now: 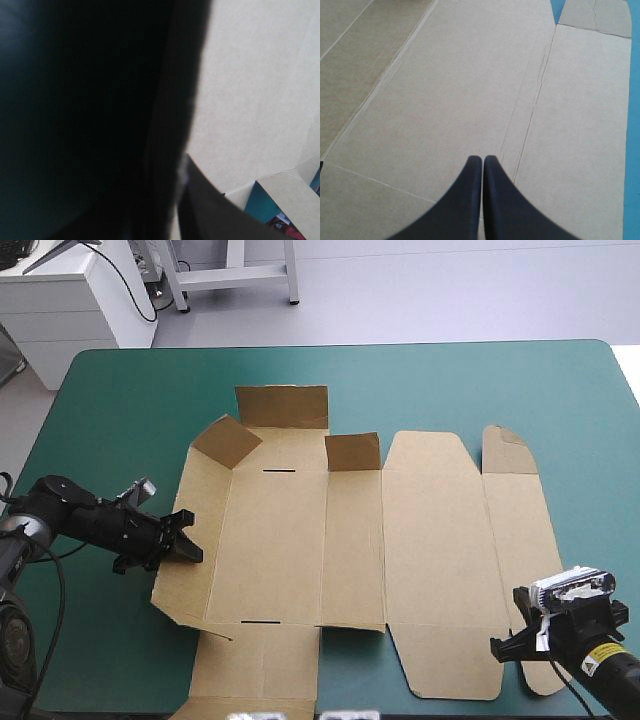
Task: Fold the box
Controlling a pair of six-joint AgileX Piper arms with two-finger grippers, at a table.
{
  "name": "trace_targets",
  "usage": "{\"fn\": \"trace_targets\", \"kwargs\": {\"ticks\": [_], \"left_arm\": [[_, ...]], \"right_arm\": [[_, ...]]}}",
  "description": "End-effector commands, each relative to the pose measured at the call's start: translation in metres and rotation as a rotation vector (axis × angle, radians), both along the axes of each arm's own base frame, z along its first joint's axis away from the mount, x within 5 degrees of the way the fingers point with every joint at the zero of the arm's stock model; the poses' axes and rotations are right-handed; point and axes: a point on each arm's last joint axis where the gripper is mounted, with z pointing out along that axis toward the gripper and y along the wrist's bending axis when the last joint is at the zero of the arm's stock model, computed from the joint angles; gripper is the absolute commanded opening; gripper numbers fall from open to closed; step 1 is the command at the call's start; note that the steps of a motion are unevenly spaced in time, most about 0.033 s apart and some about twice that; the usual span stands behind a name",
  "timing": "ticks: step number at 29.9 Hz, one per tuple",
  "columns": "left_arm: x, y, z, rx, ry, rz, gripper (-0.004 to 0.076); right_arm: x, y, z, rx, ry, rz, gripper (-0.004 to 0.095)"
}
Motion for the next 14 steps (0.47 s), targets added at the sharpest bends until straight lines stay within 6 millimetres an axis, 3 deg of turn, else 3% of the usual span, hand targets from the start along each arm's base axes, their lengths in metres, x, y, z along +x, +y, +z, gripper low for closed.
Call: {"fn": "trace_targets", "kwargs": {"ticks": [1,5,9,14], "left_arm": [[-0.008,-0.007,0.015,-0.080,0.025,-0.036,-0.0004],[-0.008,-0.008,0.014,-0.081,0.026,-0.041,-0.0008],[0.000,-0.007,0.026,-0.048,-0.031,-0.072,-0.0008],[0.016,-0.015,0.053,0.275,-0.081,-0.227,-0.0008]], "right_arm": [[0.004,0.000,0.013,0.014,-0.085,-0.008,-0.0002],[0.004,0.000,0.013,0.014,-0.085,-0.008,-0.0002],[0.004,0.000,0.013,0.012,-0.084,-0.008,-0.0002],[0.004,0.000,0.013,0.019,-0.082,-0.010,-0.0002]]}}
